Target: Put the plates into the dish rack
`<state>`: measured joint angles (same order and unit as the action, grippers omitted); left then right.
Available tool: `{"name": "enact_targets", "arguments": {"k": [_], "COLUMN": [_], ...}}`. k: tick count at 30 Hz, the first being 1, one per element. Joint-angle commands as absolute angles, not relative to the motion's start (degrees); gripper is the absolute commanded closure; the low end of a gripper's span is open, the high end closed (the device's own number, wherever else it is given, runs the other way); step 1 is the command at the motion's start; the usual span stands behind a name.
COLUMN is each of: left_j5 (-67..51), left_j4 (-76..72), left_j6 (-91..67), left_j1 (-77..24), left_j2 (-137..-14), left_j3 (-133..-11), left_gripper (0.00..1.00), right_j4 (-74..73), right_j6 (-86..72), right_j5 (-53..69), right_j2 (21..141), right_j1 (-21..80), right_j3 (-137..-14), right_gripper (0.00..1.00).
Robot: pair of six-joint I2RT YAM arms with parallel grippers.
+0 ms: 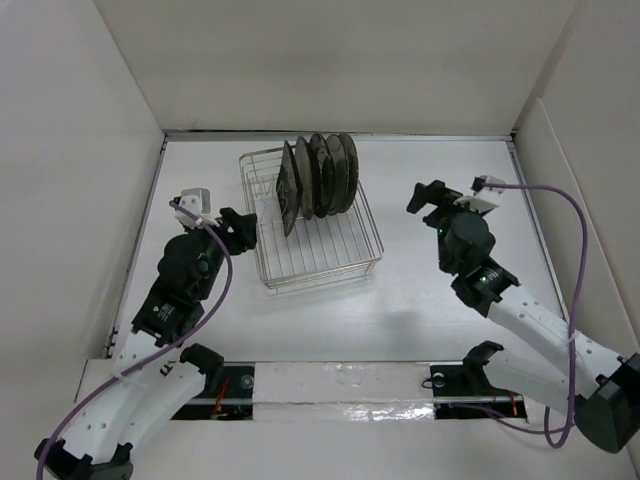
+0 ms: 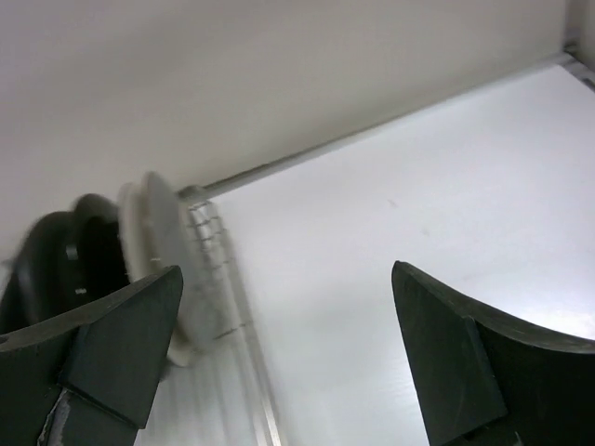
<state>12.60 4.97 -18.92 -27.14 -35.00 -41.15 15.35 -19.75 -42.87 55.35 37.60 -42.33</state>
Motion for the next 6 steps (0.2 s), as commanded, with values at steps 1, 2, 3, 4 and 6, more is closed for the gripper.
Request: {"name": "enact_targets", "arguments": {"k": [1,2,3,4,6], "left_j5": [12.5,12.8,13.1,13.2,13.5], "left_j4": [0.4,0.4,-1.1,-1.2,-0.9], "left_j6": [-18.2,-18.1,-17.9,-17.8,-17.8], "left_j1": [-25.8,-25.8,-25.8,-25.8,-25.8], "left_j2": [-34.2,-34.4,-34.5,-34.9,-36.5], "left_j3": [-40.5,-40.3,-40.1,-39.9,-40.1], "left_gripper": [0.44,0.44,0.45,0.45,0.44], "right_j4": [13.5,13.9,14.3,14.9,15.1], "right_j6": [-25.2,-25.5,-25.6,-25.7,-26.4], "right_j5": [-27.8,-27.8,-24.9,-23.8,-21.6], "right_j2": [53.5,53.9,54.3,55.6,56.9], "right_j1": [31.8,30.5,28.6,27.9,26.8], "right_j3": [-37.2,-36.4,-35.8,-35.3,-34.6], "right_gripper": [0.00,0.00,0.00,0.00,0.00]}}
